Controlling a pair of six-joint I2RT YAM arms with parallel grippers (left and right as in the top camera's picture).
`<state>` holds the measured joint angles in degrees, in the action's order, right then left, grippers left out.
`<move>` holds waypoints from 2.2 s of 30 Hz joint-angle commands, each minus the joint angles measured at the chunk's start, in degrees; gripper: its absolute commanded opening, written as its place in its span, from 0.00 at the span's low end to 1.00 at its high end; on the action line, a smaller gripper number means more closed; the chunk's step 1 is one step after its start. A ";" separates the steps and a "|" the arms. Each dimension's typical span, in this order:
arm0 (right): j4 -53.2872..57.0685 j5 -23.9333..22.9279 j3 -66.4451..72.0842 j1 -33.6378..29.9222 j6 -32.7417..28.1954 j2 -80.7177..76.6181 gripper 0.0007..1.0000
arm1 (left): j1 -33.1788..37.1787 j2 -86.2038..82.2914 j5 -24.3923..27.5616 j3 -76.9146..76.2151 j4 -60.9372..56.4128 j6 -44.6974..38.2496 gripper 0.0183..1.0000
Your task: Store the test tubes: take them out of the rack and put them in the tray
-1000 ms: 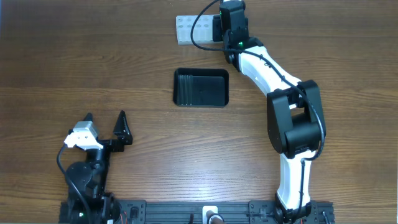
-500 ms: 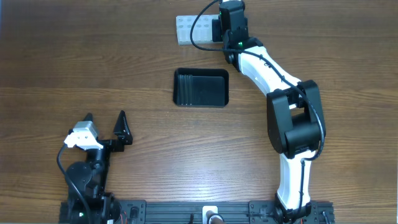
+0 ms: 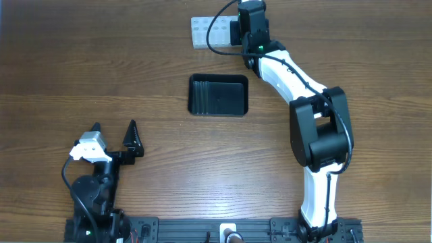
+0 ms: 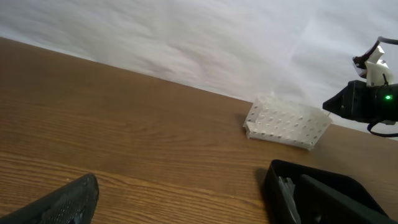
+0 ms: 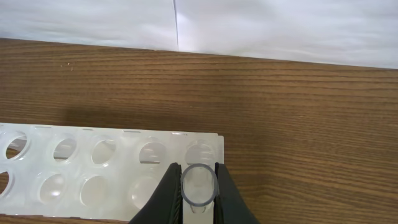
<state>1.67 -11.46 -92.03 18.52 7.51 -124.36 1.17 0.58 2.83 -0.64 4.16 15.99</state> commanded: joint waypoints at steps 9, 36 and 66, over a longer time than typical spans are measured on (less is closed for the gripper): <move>0.90 0.07 0.09 0.96 0.11 10.34 0.05 | 0.33 -0.24 0.35 0.31 0.15 -0.59 1.00; 41.66 0.26 4.37 10.01 18.25 24.48 0.07 | 0.35 -0.24 0.35 0.31 0.15 -0.59 1.00; 36.02 1.57 5.64 10.88 22.27 7.41 0.17 | 0.33 -0.24 0.35 0.31 0.15 -0.59 1.00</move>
<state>37.98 -10.35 -86.63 28.97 28.95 -115.48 1.17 0.58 2.83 -0.64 4.16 15.99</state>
